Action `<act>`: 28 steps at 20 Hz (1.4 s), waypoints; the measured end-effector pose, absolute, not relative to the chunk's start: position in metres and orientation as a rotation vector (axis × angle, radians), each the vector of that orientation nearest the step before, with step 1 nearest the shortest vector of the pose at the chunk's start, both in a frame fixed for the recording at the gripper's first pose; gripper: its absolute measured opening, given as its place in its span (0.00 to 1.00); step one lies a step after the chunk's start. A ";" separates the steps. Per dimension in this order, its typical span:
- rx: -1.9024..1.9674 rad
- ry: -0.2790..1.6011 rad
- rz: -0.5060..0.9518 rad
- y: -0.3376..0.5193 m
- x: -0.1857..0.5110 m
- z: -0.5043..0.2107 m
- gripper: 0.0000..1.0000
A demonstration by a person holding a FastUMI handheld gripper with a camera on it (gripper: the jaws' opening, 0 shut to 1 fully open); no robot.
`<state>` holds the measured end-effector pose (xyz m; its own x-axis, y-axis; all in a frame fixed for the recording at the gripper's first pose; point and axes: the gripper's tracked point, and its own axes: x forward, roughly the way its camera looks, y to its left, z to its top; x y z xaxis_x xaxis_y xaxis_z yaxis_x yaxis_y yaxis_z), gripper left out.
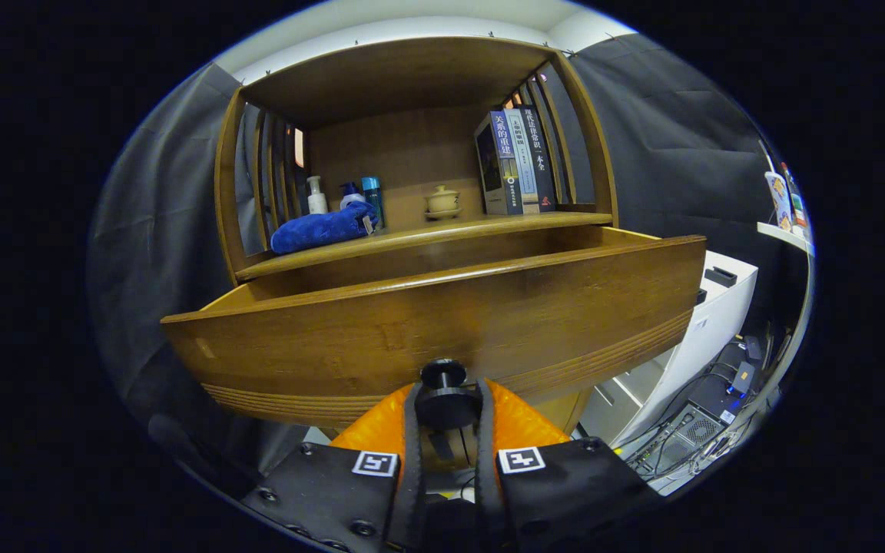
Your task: Pull open the drawer, take out the items inside it, and place them on the countertop above the cabinet.
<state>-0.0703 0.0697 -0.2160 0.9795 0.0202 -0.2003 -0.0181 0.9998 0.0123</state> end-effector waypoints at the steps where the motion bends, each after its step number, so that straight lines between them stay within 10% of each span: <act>1: 0.013 0.205 0.019 0.071 -0.071 -0.217 0.35; 21: 0.037 0.202 0.025 0.069 -0.108 -0.222 0.34; 28: 0.109 0.183 -0.019 0.061 -0.106 -0.197 0.77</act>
